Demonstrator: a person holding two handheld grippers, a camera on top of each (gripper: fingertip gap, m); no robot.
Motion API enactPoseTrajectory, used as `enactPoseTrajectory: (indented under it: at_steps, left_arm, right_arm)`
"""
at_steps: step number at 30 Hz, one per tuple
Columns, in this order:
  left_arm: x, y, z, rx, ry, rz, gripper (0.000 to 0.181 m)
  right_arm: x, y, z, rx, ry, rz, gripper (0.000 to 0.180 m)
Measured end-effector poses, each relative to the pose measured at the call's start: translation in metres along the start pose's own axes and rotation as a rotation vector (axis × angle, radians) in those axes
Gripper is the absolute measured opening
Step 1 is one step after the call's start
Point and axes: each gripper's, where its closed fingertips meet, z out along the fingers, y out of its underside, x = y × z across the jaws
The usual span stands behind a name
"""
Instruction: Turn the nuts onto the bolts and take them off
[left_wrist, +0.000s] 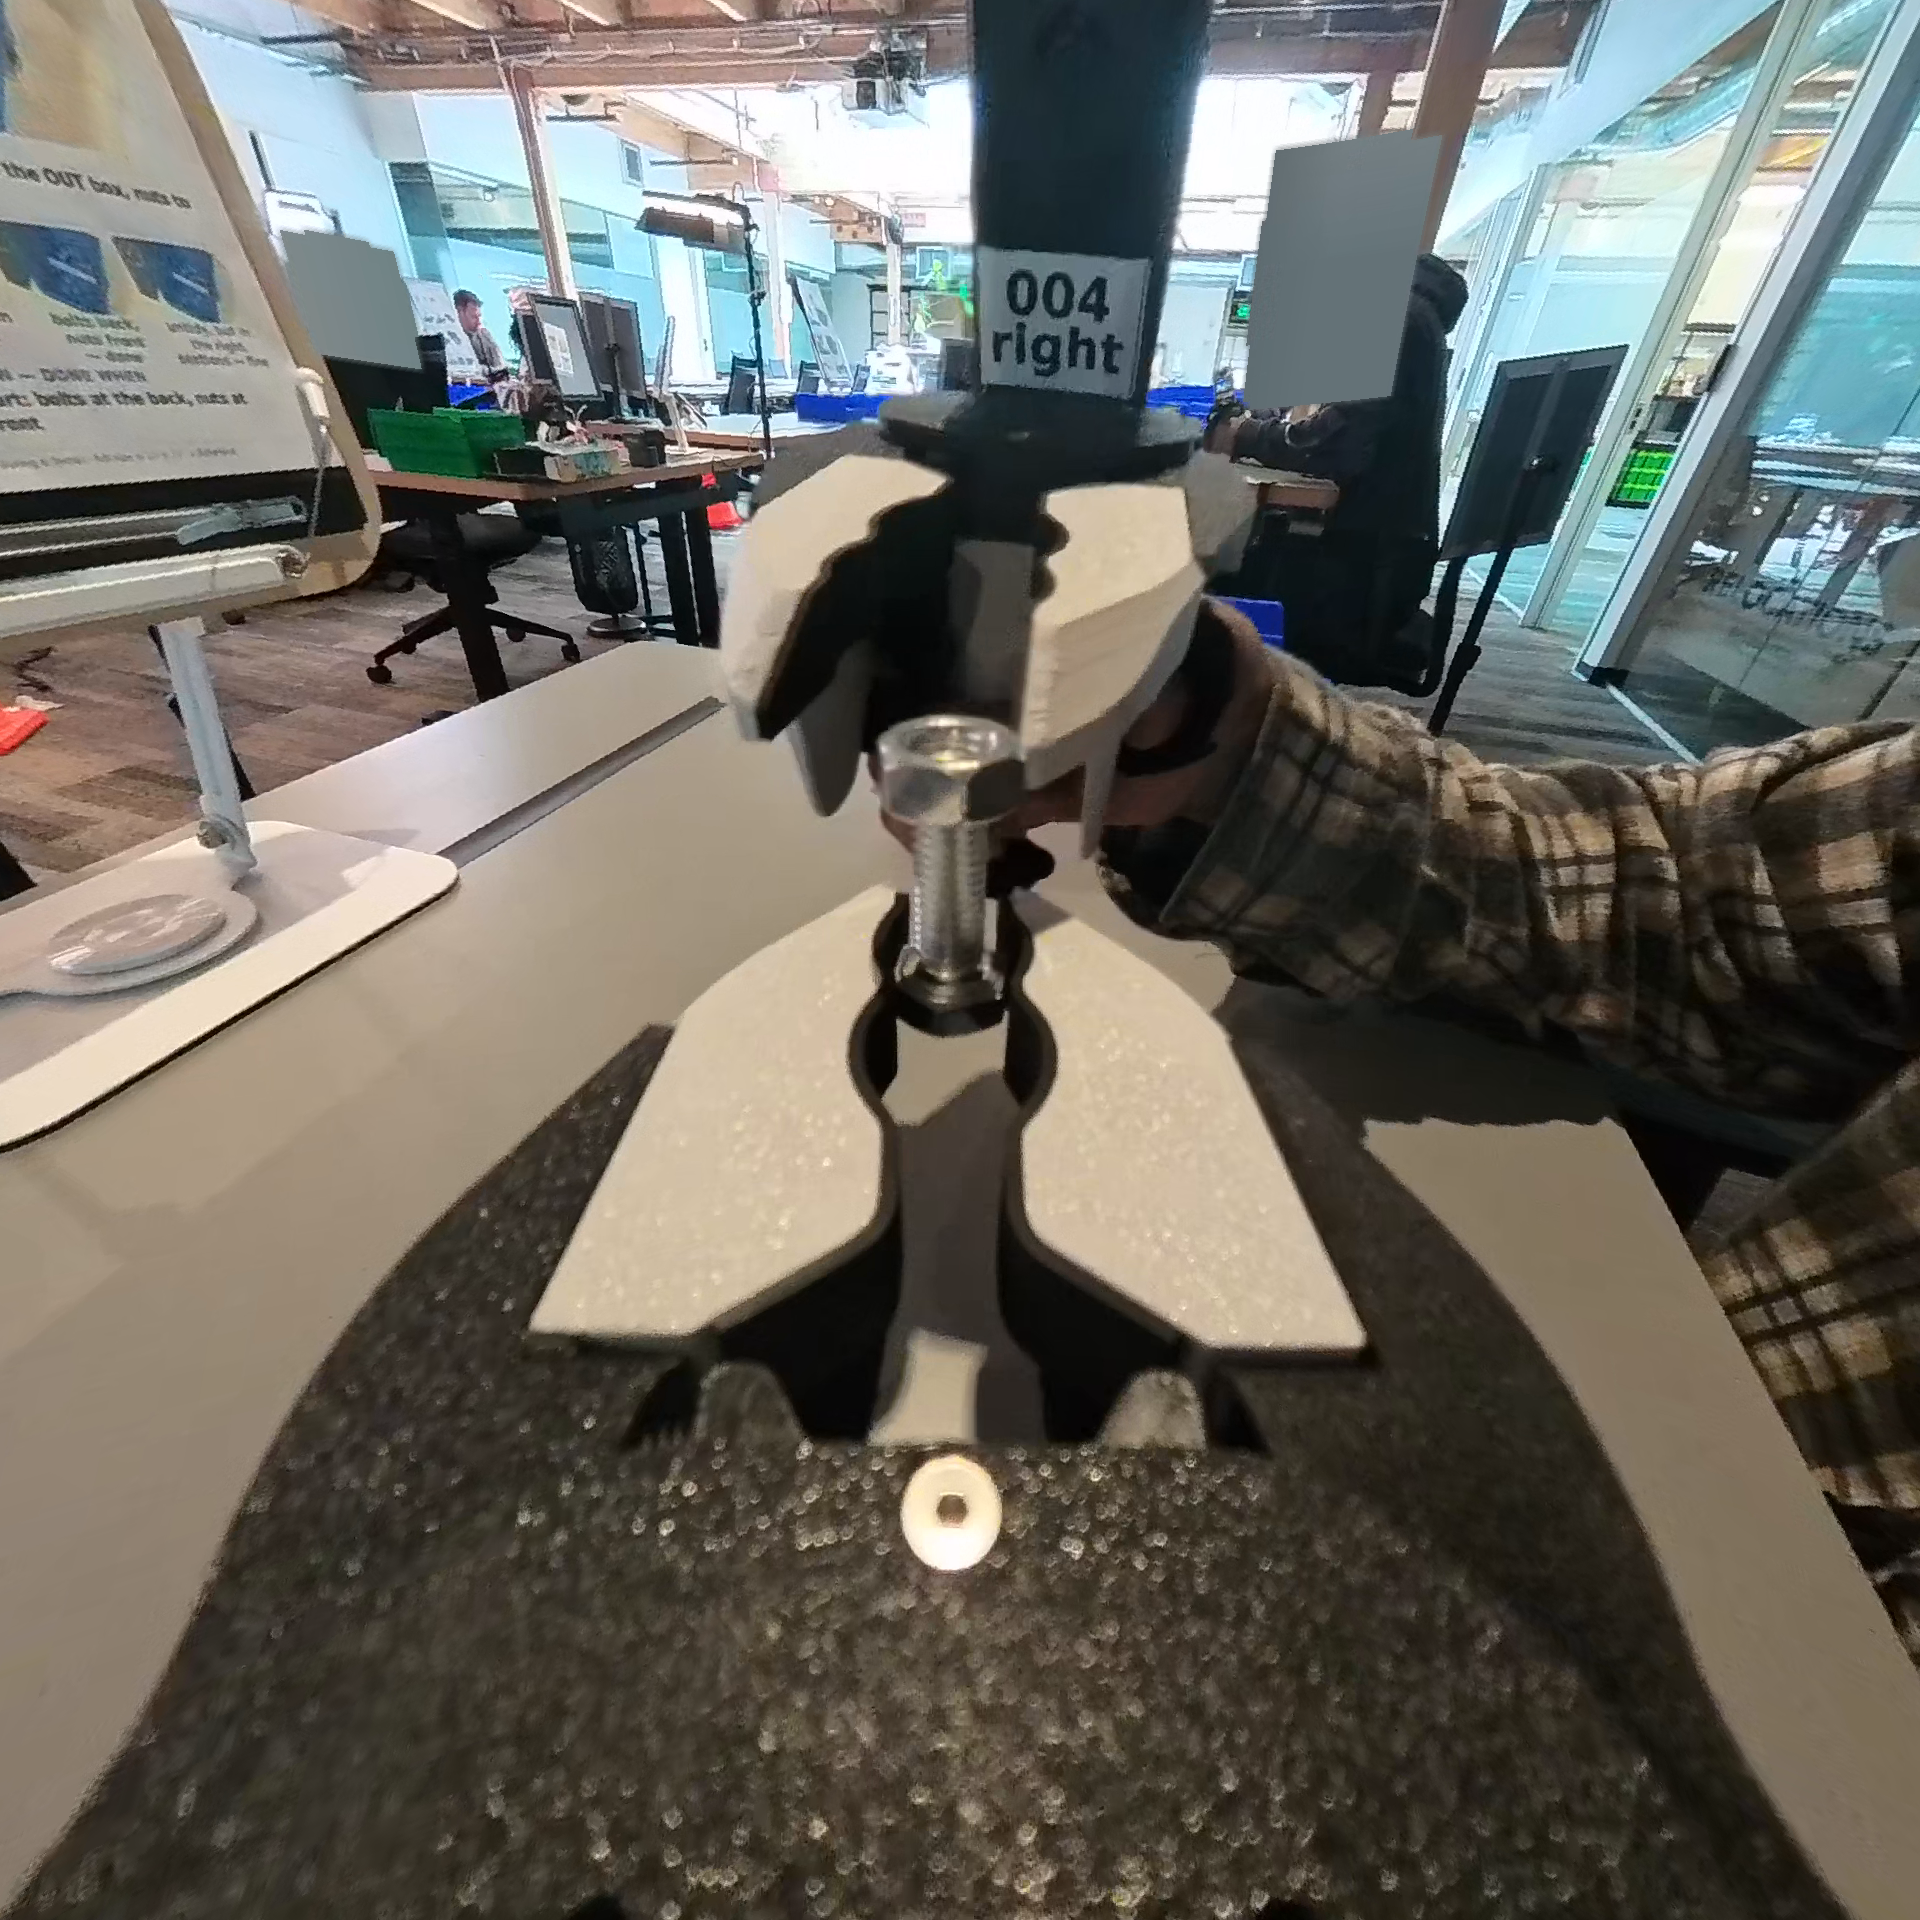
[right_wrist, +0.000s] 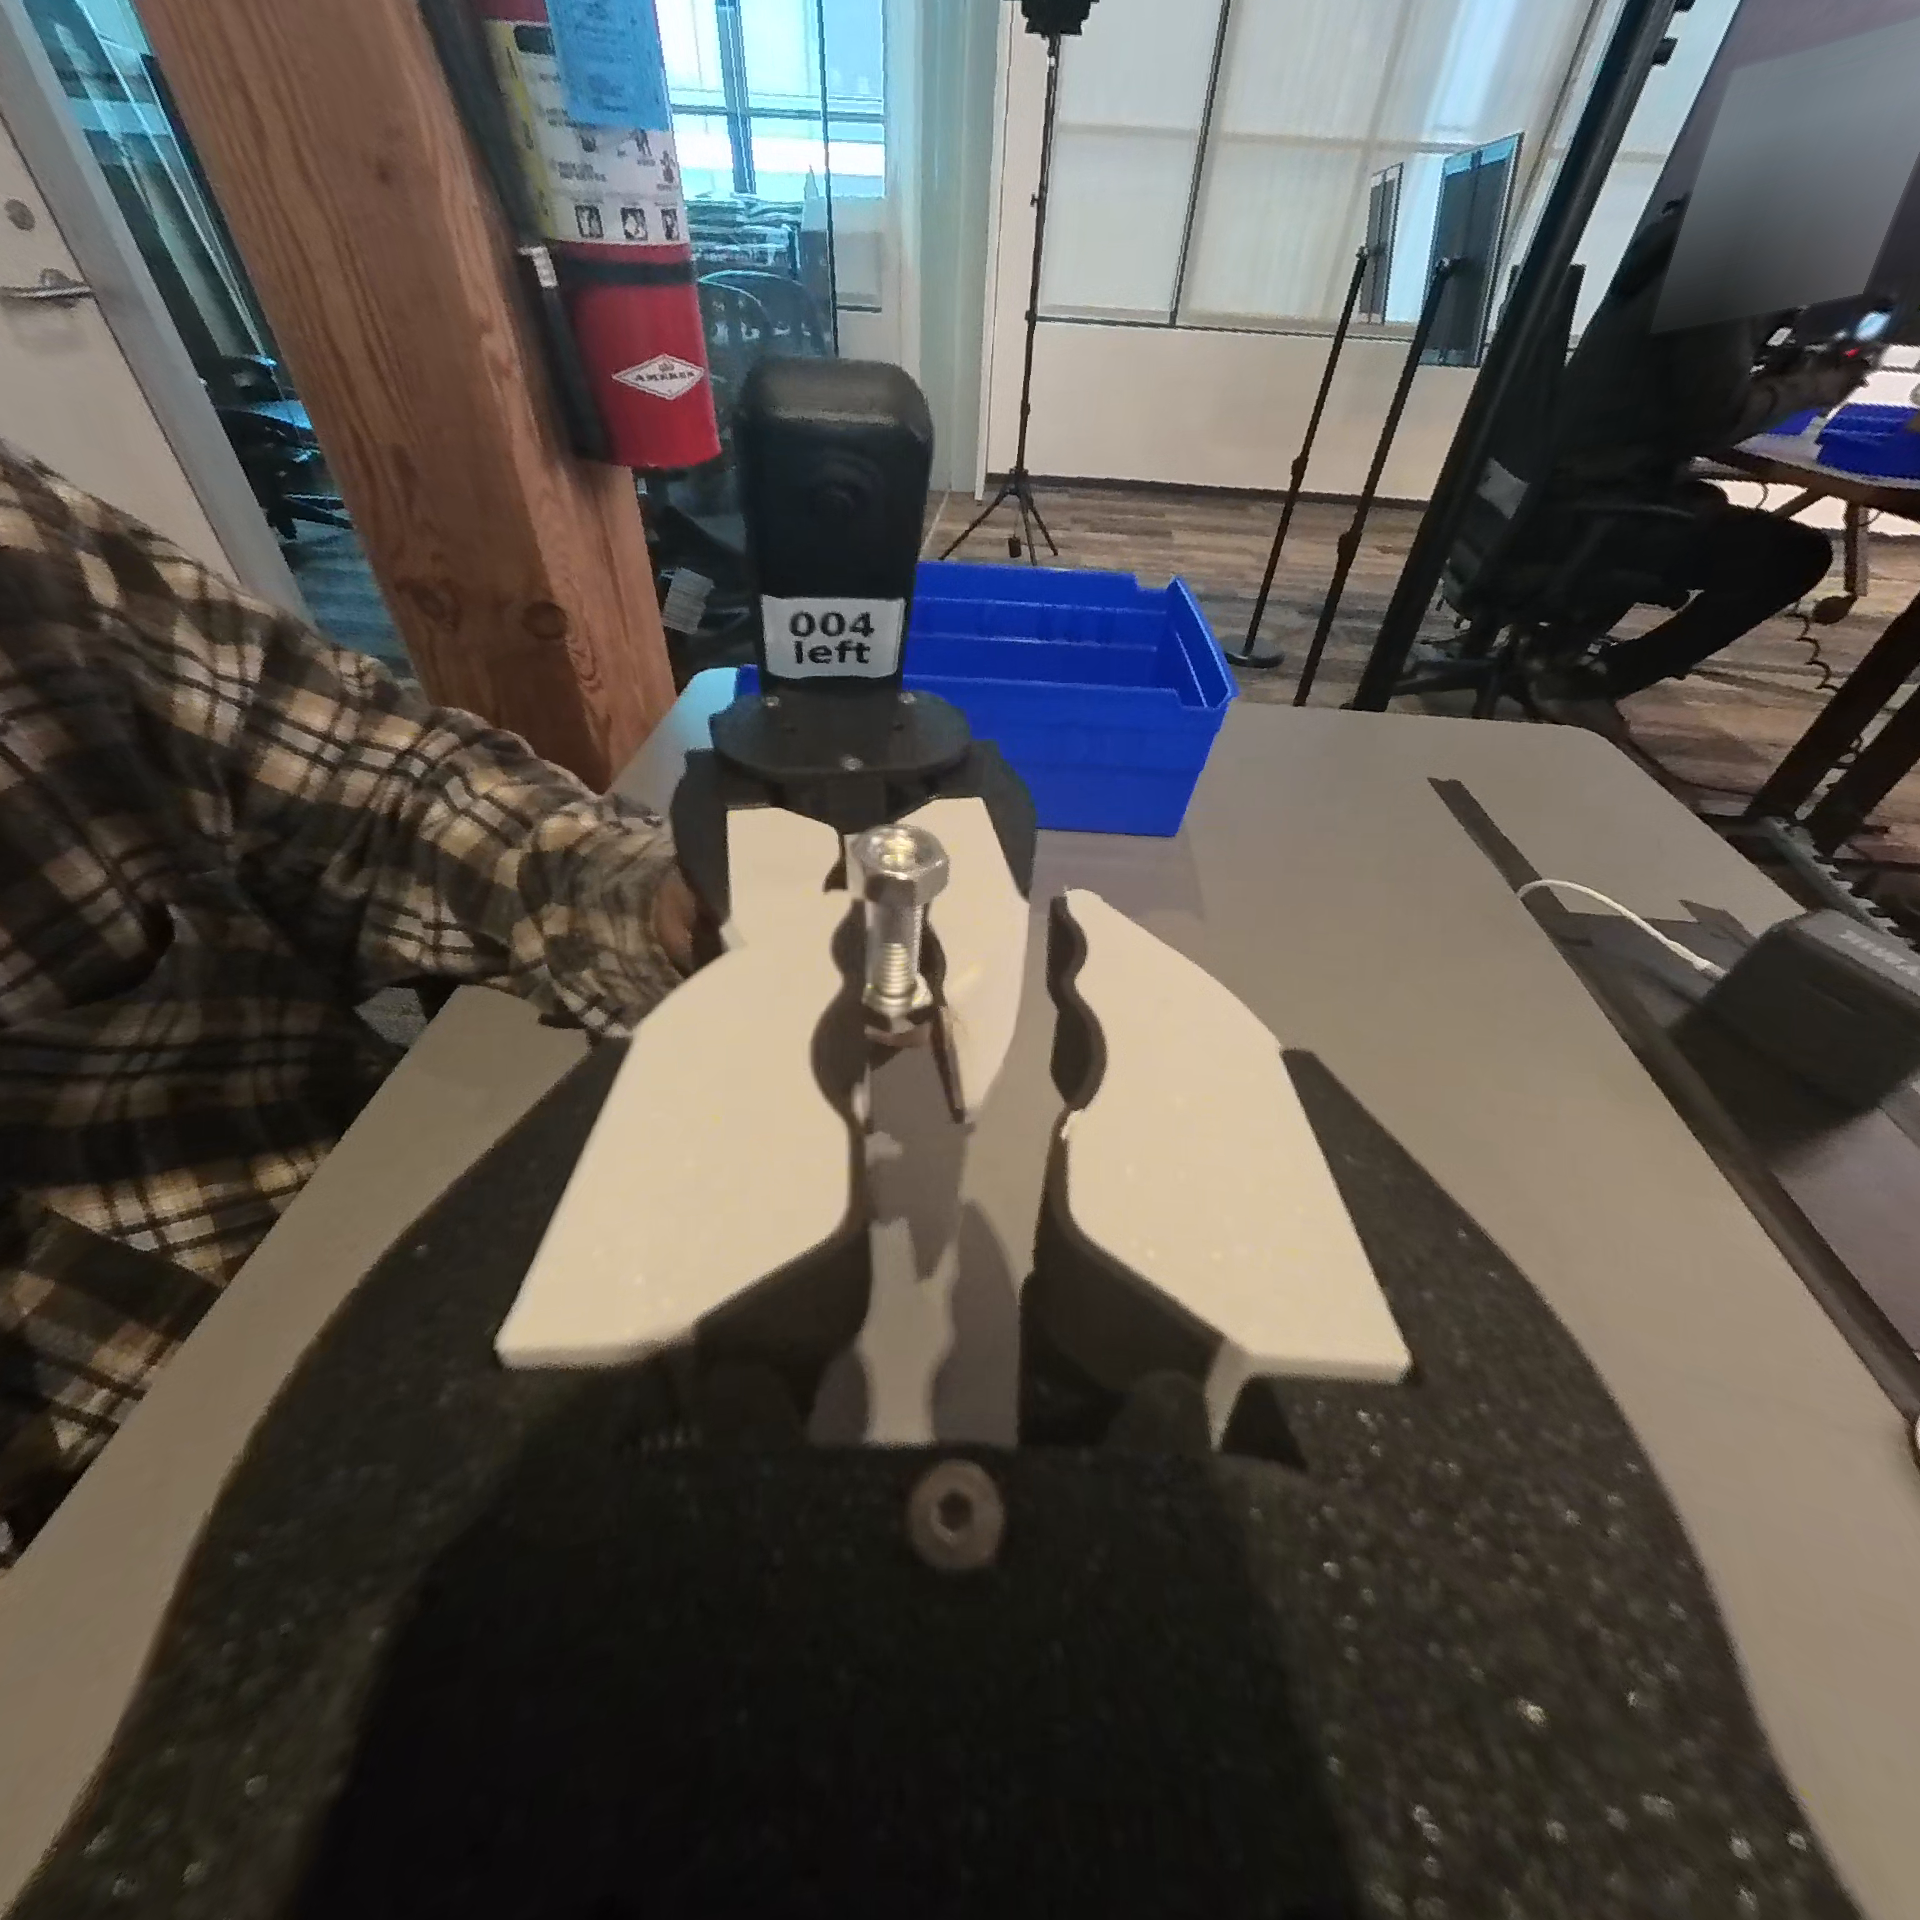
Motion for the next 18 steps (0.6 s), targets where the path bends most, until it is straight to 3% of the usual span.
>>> enactPoseTrajectory:
  at_steps: [6,9,18]
  left_arm:
    - [-0.002,0.001,0.000,-0.003,-0.009,-0.008,0.015]
    - [0.002,0.002,0.002,-0.012,0.004,0.005,0.015]
    - [0.017,-0.002,0.003,0.009,0.094,0.019,0.015]
  right_arm:
    - [-0.009,-0.004,0.011,0.016,-0.026,0.022,0.033]
    - [-0.014,-0.003,0.015,0.013,-0.049,0.013,0.019]
    - [-0.026,-0.008,0.007,0.056,-0.151,-0.017,0.018]
